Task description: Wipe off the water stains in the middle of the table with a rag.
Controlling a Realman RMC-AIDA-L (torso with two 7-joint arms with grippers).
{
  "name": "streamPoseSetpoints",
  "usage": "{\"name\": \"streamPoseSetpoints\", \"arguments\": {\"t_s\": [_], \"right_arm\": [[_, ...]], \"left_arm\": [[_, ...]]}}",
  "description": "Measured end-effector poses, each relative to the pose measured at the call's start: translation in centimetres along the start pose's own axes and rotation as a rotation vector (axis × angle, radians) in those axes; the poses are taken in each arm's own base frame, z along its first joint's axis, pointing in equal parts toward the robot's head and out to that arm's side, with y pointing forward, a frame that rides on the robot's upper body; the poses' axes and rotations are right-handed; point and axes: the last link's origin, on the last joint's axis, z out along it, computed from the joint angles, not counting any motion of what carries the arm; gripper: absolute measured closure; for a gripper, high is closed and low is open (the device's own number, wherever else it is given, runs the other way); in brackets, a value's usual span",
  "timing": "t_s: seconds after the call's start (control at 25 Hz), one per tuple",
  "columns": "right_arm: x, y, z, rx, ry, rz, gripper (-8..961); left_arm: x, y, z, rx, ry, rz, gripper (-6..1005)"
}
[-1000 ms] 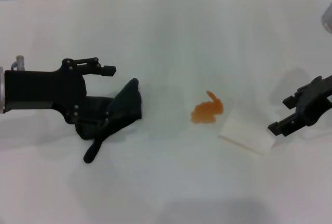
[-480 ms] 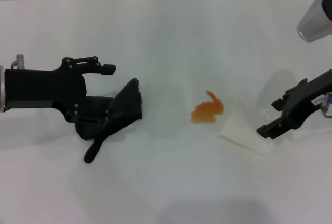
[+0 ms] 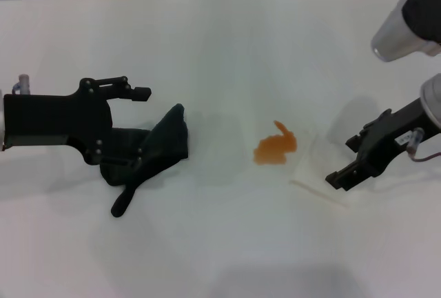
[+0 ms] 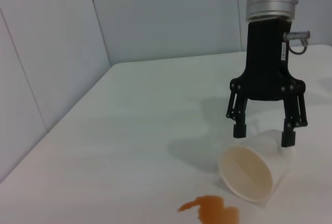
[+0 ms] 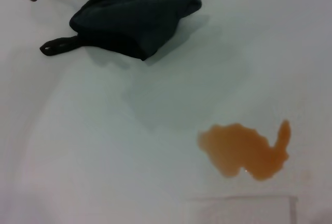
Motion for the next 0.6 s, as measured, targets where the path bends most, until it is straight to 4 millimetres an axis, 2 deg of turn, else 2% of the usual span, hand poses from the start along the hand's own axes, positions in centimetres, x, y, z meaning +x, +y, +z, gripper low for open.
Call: {"name": "streamPoseSetpoints", "arguments": {"t_s": [0.6], "right_arm": [[-0.6, 0.5, 1.1, 0.021, -0.002, -0.009, 154]], "left_arm": [[0.0, -0.1, -0.1, 0.007, 0.002, 0.007, 131]]}}
